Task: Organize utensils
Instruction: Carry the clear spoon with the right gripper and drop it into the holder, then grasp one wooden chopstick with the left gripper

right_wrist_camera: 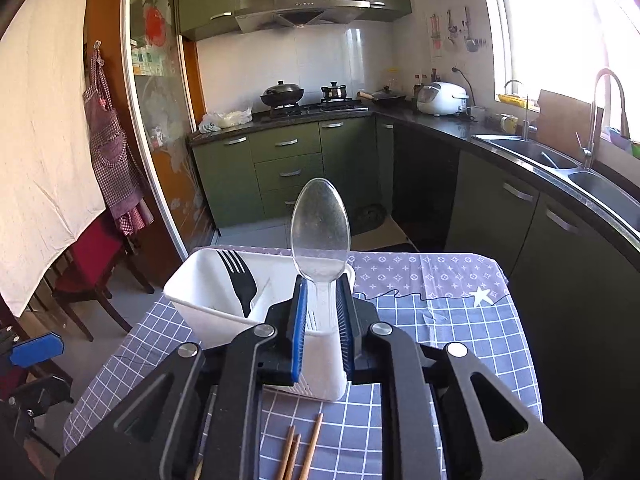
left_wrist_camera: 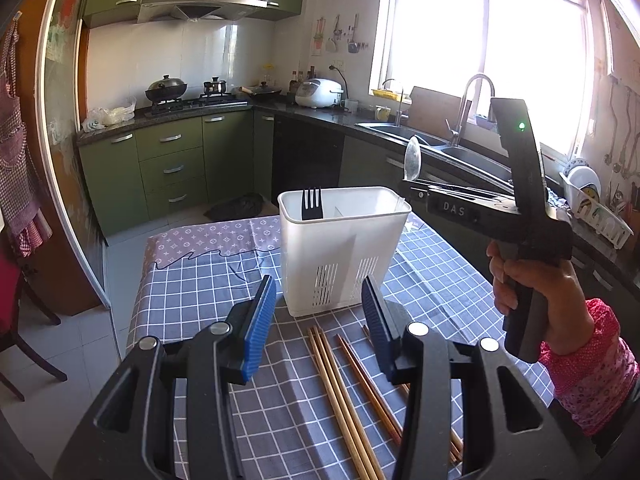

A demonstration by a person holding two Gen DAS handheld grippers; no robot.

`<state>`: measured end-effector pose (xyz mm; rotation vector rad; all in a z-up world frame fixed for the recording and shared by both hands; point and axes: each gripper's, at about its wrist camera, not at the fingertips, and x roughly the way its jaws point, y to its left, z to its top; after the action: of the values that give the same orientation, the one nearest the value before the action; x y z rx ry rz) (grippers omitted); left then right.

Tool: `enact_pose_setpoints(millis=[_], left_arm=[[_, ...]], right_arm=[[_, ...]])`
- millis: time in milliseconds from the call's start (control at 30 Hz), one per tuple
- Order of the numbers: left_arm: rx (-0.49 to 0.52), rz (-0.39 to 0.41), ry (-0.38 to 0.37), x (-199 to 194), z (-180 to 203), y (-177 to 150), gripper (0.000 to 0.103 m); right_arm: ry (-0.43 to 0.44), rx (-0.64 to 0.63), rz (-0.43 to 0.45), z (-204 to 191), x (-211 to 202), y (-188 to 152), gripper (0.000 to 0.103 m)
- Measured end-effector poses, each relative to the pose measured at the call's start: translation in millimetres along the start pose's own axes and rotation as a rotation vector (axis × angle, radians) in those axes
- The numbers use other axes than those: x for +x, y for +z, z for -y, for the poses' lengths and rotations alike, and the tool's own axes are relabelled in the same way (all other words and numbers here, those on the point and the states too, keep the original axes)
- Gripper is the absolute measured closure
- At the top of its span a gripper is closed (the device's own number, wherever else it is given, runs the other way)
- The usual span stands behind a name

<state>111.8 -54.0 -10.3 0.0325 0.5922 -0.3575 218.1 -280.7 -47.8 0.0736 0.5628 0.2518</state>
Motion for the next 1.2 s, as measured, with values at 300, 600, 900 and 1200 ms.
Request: enact_pose_setpoints(millis=[300,600,900,1200], left_arm=[[-0.018,-0.124,0.028,20.3,3.1,-10.1,0.057],[-0.105,-0.467,0.031,82.7,-4.4,-44.5,0.057],[-0.181,-0.660,-0.004,135.0,-8.8,-65.2,0.090],[-0.184,-0.705,0.021,152.8,-6.0,-67.5,0.091]], right_arm=[[0.002,0.003,0.023,6.3,-27.9,0.6,0.064],[0.002,0.052,-0.070,35.6,-57.5,-40.2,0.052],[-0.020,0.108,-0.243,69.7,-36.5,-99.6,0.051],[-0.010,0.129,-0.269,81.6,-31.0,-105.1,0.051]])
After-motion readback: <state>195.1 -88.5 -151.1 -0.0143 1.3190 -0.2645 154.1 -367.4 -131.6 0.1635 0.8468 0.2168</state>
